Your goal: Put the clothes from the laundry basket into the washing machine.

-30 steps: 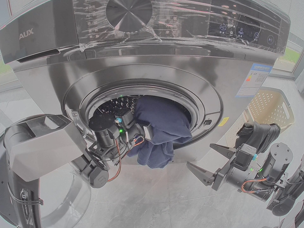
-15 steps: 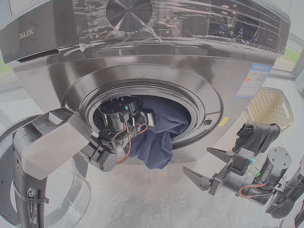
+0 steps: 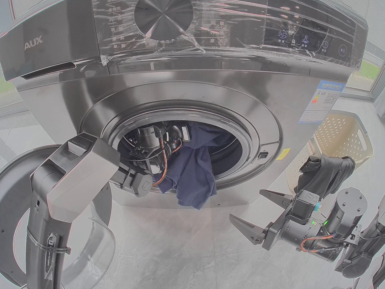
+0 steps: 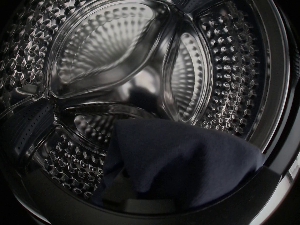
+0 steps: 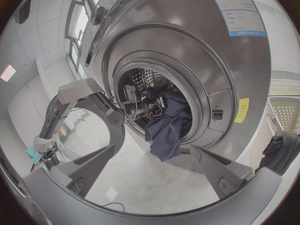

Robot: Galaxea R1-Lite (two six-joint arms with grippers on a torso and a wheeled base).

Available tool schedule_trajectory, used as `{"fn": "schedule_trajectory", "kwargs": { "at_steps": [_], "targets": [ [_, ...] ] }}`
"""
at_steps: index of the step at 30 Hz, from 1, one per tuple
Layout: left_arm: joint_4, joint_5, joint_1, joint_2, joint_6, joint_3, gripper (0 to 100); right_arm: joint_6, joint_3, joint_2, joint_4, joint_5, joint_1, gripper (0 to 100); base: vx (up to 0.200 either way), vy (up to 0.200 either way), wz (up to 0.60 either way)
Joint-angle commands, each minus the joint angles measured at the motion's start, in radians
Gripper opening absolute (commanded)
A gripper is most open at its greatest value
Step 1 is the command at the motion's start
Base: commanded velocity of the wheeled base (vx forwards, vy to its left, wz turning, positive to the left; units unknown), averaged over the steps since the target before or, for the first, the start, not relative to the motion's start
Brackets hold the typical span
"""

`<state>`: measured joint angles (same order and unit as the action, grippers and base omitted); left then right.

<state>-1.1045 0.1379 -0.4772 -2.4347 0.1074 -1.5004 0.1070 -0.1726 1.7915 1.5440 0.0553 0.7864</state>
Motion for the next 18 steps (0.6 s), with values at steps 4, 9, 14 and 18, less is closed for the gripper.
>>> {"fn": "schedule_trajectory", "kwargs": {
  "at_steps": [4, 9, 14, 18],
  "targets": [
    [0.048, 0.014, 0.022, -0.01, 0.003, -0.063, 0, -0.001, 0.001, 0.005, 0.001, 0.0, 0.001, 100, 0.0, 0.0, 0.0],
    [0.058, 0.022, 0.012, -0.01, 0.005, -0.053, 0, -0.001, 0.001, 0.008, 0.001, 0.0, -0.001, 100, 0.0, 0.0, 0.0],
    [0.092, 0.022, 0.008, 0.019, 0.015, -0.004, 100, -0.001, -0.001, 0.008, 0.001, 0.0, -0.001, 100, 0.0, 0.0, 0.0],
    [0.152, 0.009, -0.011, 0.089, 0.018, 0.105, 100, -0.001, -0.001, 0.008, 0.001, 0.0, -0.001, 100, 0.0, 0.0, 0.0]
  ]
}}
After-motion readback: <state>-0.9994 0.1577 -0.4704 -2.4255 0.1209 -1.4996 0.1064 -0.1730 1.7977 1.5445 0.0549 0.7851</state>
